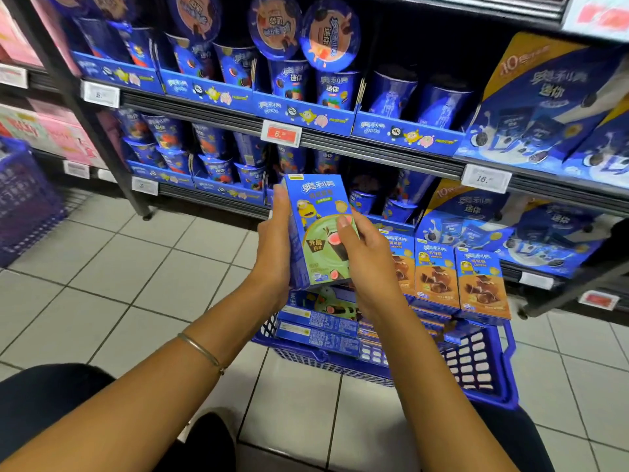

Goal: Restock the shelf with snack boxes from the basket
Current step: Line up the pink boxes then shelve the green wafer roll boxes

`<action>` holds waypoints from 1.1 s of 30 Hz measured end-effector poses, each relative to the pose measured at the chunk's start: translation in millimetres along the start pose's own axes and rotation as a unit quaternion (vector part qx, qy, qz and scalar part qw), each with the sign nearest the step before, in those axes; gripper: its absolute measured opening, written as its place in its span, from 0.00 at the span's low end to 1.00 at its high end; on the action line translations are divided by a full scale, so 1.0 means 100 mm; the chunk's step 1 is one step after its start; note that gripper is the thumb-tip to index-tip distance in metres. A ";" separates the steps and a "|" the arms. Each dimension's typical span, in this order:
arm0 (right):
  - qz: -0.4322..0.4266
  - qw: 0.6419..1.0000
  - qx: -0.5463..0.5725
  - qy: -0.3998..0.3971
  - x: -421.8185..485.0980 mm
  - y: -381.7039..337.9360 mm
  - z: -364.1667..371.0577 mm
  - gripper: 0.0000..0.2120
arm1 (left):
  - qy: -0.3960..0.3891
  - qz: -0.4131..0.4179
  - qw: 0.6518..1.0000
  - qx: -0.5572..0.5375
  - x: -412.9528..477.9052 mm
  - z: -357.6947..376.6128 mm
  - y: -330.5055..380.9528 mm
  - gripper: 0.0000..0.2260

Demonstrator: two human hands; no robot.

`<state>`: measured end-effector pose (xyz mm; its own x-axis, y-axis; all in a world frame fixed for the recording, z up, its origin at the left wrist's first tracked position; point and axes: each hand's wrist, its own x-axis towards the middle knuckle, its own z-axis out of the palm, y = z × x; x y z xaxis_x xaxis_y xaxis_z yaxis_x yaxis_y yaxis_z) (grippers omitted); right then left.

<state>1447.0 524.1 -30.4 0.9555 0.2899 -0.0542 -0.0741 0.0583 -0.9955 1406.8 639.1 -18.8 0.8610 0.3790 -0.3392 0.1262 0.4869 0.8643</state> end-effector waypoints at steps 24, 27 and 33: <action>-0.062 0.806 -0.581 -0.098 0.14 1.25 -0.34 0.19 | 0.053 -0.036 0.997 -0.035 0.07 -0.19 0.15 0.18; -0.077 0.806 -0.578 -0.099 0.07 1.27 -0.32 0.22 | 0.054 -0.035 0.997 -0.034 0.07 -0.18 0.15 0.18; -0.113 0.828 -0.549 -0.039 -0.08 1.30 -0.30 0.14 | 0.048 -0.033 0.998 -0.028 0.08 -0.16 0.13 0.22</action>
<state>1438.5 500.5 -162.2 0.8853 0.4528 0.1056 0.4482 -0.7707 -0.4528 1407.3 660.9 -15.8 0.8004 0.4170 -0.4306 0.1509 0.5551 0.8180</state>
